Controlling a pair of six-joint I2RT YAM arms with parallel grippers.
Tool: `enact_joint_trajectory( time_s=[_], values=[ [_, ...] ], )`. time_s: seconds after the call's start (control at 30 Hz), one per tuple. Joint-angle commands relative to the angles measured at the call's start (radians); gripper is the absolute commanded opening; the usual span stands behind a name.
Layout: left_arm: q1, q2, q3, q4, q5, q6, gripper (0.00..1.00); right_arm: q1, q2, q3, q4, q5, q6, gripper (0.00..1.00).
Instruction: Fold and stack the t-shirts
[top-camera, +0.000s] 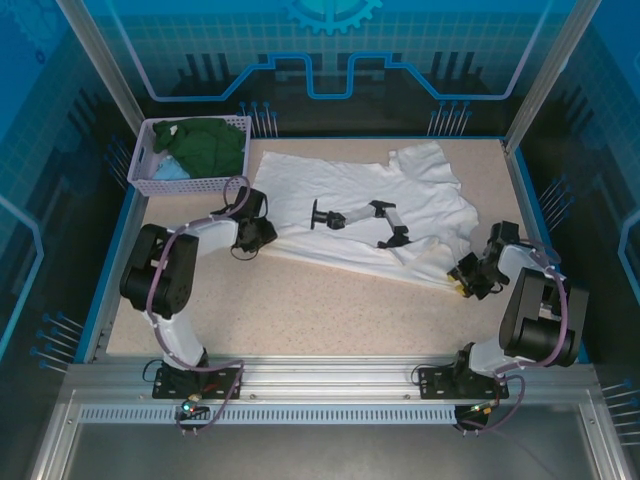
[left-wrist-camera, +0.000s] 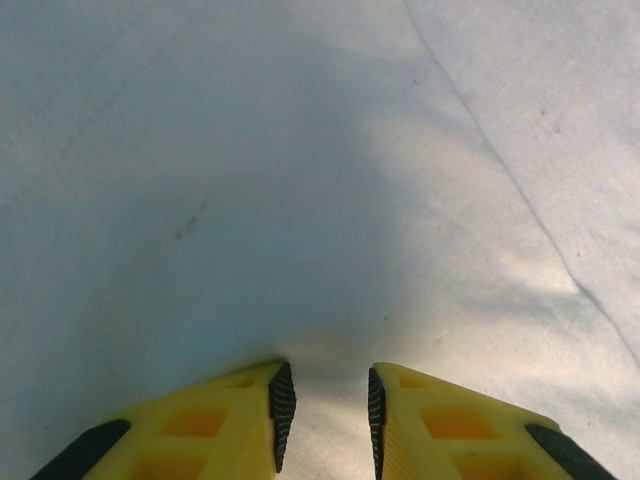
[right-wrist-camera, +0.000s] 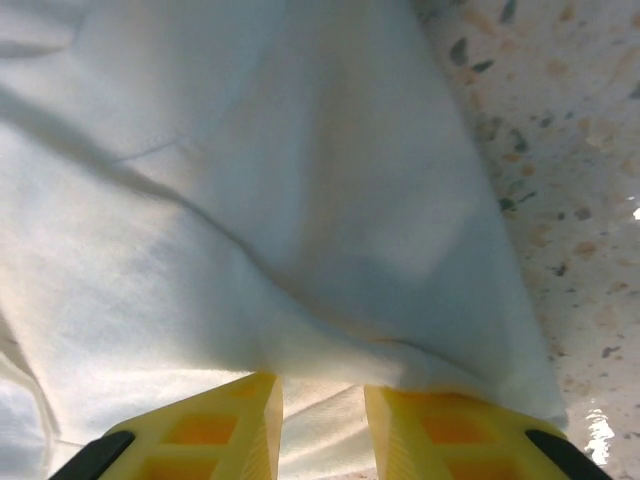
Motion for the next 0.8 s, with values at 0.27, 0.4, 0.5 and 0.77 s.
enact_joint_trajectory(
  time_s=[0.27, 0.4, 0.5, 0.77],
  values=[
    [-0.027, -0.293, -0.381, -0.058, -0.027, -0.082, 0.32, -0.164, -0.151, -0.091, -0.051, 0.004, -0.054, 0.53],
    [-0.035, -0.440, -0.481, -0.086, -0.034, -0.113, 0.36, -0.154, -0.194, -0.092, -0.043, -0.009, -0.077, 0.57],
    [-0.036, -0.528, -0.465, -0.153, -0.094, -0.091, 0.49, -0.091, -0.258, -0.076, -0.043, -0.030, -0.086, 0.58],
    [-0.134, -0.580, -0.216, -0.250, -0.192, 0.072, 0.62, 0.213, -0.450, -0.033, -0.065, 0.109, -0.065, 0.66]
  ],
)
